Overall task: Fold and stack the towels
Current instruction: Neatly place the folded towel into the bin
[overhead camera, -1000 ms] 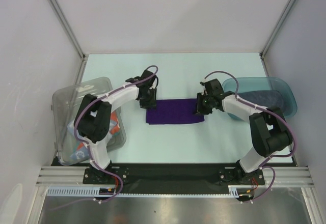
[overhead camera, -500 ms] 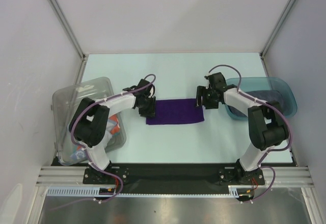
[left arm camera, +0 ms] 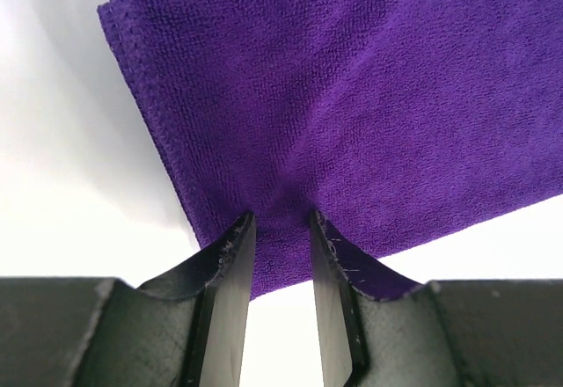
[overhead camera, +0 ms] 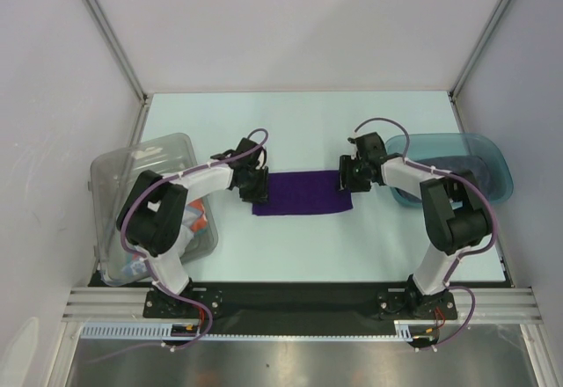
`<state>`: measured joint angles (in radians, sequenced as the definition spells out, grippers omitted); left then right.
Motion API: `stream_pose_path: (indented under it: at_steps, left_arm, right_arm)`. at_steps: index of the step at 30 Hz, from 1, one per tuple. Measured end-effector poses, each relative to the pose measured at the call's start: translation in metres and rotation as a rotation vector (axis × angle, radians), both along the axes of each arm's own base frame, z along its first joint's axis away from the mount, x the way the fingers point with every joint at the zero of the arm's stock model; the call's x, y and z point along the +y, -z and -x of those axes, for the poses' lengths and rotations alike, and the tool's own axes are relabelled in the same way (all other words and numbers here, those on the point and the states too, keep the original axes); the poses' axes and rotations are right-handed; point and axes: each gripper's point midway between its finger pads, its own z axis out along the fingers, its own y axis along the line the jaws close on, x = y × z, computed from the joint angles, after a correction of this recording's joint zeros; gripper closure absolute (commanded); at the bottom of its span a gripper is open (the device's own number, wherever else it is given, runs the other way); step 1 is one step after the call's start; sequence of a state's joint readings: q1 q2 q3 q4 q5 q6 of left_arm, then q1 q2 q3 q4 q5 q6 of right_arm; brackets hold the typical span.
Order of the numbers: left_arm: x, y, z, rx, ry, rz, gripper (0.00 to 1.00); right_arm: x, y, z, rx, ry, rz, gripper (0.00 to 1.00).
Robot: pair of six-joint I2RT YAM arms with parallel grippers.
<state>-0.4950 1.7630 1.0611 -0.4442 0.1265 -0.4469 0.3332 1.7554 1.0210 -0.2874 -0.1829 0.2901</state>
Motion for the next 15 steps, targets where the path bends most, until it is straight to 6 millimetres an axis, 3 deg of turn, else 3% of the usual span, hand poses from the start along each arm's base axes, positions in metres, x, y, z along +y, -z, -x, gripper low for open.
stream_pose_path:
  at_steps: [4,7,12,15]
  left_arm:
    - [0.0003,0.0,0.0001,-0.004,-0.001,0.001,0.63]
    - [0.0006,0.0,0.0002,-0.007,-0.004,0.002,0.63]
    - [0.0016,-0.0003,0.0,-0.013,-0.013,0.0,0.63]
    - [0.0013,-0.0015,0.0004,-0.015,-0.018,-0.001,0.64]
  right_arm:
    - [0.0028,0.0015,-0.0004,-0.024,-0.006,-0.009,0.57]
    - [0.0027,0.0027,-0.0015,-0.041,-0.006,-0.013,0.67]
    - [0.0034,0.0049,-0.0003,-0.062,-0.014,-0.016,1.0]
    - [0.0024,0.0033,0.0009,-0.069,-0.012,-0.01,1.0]
